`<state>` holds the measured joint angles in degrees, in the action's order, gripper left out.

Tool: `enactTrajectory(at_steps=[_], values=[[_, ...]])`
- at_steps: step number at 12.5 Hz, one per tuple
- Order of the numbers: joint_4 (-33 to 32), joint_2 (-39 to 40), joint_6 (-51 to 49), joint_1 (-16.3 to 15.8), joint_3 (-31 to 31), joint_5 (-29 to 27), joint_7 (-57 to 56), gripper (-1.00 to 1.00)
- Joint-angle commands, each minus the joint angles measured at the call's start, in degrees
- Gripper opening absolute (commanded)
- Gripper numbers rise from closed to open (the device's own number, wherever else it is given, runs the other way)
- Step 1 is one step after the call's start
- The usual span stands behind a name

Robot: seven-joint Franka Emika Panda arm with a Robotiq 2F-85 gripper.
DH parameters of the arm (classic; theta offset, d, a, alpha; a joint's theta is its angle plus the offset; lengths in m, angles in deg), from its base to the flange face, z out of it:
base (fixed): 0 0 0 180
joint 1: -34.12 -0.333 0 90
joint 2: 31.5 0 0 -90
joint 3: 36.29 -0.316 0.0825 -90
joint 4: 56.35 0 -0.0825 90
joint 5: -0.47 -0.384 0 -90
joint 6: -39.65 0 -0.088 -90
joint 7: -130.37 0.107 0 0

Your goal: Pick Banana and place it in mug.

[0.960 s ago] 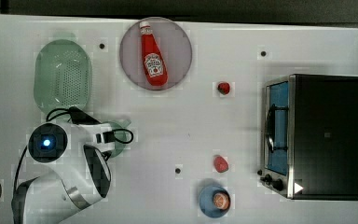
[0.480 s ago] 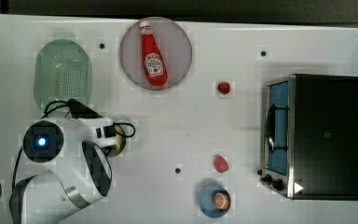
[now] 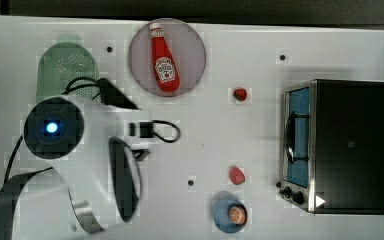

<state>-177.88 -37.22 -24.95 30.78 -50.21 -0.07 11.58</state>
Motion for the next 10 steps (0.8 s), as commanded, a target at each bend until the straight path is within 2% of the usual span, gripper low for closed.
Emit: enactTrajectory(at_steps=[1, 5, 10], values=[[4.78, -5.93, -8.82, 2.67, 9.67, 0.76, -3.12, 1.00], [9.57, -10.18, -18.55, 2.71, 17.06, 0.99, -5.14, 1.00], [10.78, -9.74, -21.92, 2.72, 18.15, 1.16, -6.86, 1.00]])
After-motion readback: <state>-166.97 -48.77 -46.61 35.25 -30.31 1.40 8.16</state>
